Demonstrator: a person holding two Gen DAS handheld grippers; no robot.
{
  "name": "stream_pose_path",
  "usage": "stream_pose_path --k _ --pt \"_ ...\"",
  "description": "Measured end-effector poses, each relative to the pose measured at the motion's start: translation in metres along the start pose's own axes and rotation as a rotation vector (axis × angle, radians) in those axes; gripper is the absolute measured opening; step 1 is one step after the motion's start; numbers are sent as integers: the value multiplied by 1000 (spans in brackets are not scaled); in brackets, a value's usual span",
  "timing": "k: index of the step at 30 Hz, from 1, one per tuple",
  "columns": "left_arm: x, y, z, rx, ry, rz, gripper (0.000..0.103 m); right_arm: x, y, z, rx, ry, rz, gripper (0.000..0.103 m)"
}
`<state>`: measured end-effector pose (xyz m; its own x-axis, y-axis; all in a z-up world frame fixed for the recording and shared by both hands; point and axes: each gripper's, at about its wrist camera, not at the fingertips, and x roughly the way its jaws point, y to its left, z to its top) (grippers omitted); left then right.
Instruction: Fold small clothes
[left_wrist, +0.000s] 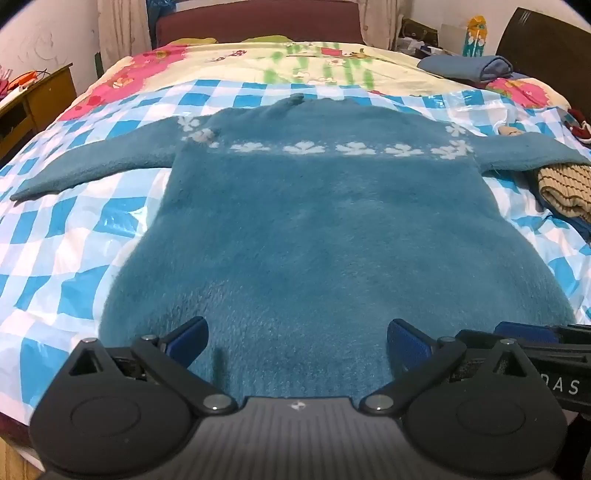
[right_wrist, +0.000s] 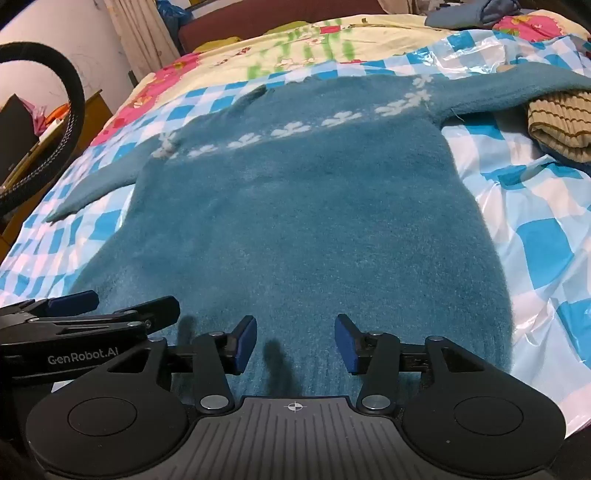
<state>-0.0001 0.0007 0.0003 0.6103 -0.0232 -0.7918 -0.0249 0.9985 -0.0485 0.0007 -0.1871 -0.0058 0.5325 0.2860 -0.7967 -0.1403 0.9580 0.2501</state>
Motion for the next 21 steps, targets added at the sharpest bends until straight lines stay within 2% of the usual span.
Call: stream_pose_path --k 3,21 --pt "0 0 -1 9 0 2 103 0 -1 -1 15 0 20 47" --pt "6 -2 -4 2 23 -7 103 4 -4 -2 18 4 -12 49"
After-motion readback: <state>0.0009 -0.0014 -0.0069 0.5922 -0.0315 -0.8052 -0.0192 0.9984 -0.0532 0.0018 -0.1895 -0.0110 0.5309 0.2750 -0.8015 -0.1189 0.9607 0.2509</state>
